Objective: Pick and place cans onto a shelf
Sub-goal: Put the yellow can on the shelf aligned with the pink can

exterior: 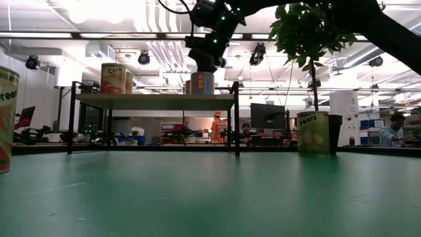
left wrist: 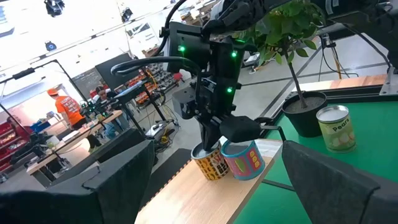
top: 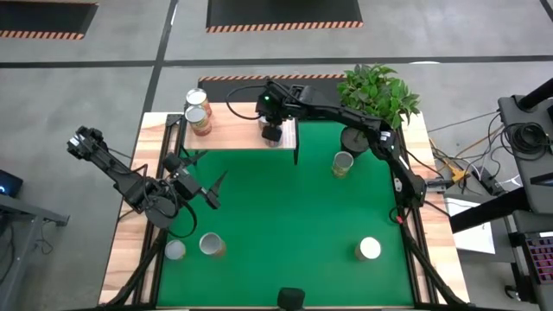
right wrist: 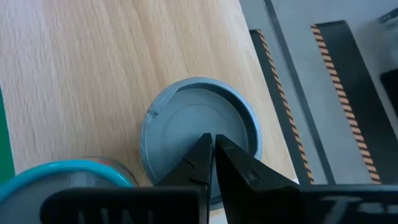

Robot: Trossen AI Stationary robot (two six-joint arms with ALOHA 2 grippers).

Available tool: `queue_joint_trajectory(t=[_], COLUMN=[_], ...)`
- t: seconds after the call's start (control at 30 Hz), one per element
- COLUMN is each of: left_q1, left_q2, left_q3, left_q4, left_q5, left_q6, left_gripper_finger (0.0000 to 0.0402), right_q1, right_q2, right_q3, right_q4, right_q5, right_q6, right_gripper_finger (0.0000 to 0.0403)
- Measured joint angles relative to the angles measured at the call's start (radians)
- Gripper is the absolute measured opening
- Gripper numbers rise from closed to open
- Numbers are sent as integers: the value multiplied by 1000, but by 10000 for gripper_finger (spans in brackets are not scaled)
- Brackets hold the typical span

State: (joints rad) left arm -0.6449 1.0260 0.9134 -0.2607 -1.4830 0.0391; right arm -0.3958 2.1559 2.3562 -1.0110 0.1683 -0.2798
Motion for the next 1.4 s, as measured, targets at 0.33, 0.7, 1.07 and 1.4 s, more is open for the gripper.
queue_joint_trajectory(t=[0.33, 0.7, 1.07, 1.4], left_q1=[0, 0, 0, 0], left_q2=[1, 1, 1, 1], left_q3=[0, 0, 0, 0], left_q4=[0, 0, 0, -2], left_q5=[0, 0, 0, 1], left_q6=[0, -1, -4, -4], left_gripper_finger=[336, 336, 336, 336], right_q1=[0, 0, 2, 48], right_q2=[-9, -26, -34, -114], right_q3=[0, -1, -1, -1], right_q4=[-41, -66, -56, -59], right_q5=[45, 42, 42, 61], right_q6=[17, 26, 34, 40], right_gripper_finger=[12, 12, 12, 12])
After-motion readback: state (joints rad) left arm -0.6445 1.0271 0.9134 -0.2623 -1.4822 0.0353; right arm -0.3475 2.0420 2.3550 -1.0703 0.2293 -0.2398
